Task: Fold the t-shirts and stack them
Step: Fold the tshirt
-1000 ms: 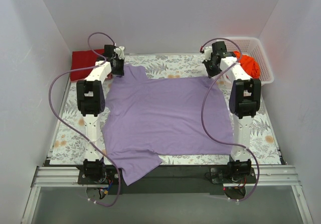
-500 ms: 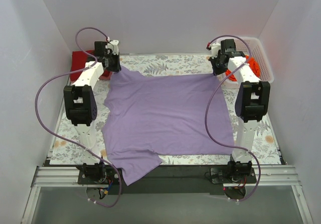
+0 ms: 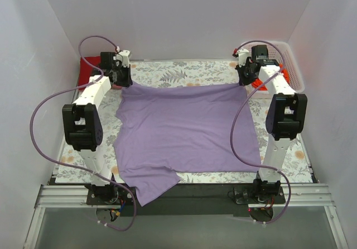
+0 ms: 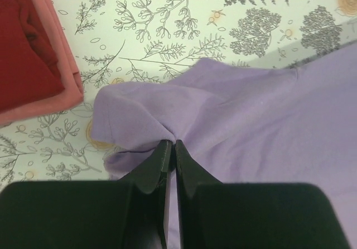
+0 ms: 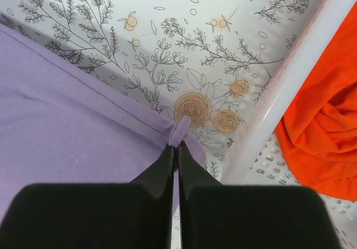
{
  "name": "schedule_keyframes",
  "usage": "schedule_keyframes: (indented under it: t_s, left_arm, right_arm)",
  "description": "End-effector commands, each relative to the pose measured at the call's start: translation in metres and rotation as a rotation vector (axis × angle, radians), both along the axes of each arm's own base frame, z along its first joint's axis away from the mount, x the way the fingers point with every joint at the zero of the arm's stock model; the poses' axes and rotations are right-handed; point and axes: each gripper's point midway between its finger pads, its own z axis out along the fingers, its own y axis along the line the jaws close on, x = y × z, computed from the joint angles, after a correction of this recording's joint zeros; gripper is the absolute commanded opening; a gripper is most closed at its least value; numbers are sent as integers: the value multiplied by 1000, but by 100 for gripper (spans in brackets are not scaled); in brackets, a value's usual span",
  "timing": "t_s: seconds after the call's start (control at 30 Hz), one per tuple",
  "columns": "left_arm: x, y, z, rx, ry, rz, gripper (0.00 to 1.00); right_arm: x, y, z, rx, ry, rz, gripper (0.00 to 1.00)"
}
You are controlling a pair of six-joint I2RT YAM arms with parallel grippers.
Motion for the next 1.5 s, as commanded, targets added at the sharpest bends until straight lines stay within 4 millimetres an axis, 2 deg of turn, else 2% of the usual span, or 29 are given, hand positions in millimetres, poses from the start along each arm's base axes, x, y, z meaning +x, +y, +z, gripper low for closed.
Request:
schedule_keyframes:
  t_s: [0.0, 0.13, 0.33, 0.37, 0.43, 0.6, 0.63, 0.73, 0.77, 0.97, 1.07, 1.27, 1.47]
  left_arm:
    - [-11, 3, 46, 4, -101, -13, 0]
    - [-26, 2, 54, 4, -105, -17, 0]
    - [-53, 4, 47, 11, -68, -17, 0]
    - [-57, 4, 52, 10, -80, -16, 0]
    - [-67, 4, 43, 8, -55, -16, 0]
    - [-90, 3, 37, -12, -18, 2, 0]
    - [-98, 2, 28, -18, 8, 2, 0]
    - [-110, 0, 25, -34, 27, 18, 0]
    - [-117, 1, 17, -34, 50, 24, 0]
    - [-140, 2, 9, -39, 96, 53, 0]
    - [-147, 1, 7, -43, 105, 55, 0]
    - [-164, 0, -11, -38, 160, 53, 0]
    - [-171, 5, -28, -5, 195, 57, 0]
  right_arm:
    - [-1, 3, 27, 19, -72, 43, 1]
    - [-8, 3, 28, 18, -70, 59, 1]
    - [-18, 1, 35, 9, -83, 83, 1]
    - [-20, 1, 32, 9, -77, 85, 1]
    - [-24, 0, 34, 11, -80, 89, 1]
    - [-36, 0, 26, 4, -59, 110, 1]
    - [-37, -1, 25, 1, -55, 110, 1]
    - [-44, -1, 18, -4, -39, 121, 1]
    - [-45, -2, 18, -7, -38, 123, 1]
    - [-53, -5, 13, -10, -27, 130, 1]
    - [-58, -5, 10, -10, -20, 140, 1]
    - [-67, -8, -1, -28, 1, 154, 1]
    - [-77, -8, -12, -39, 24, 173, 1]
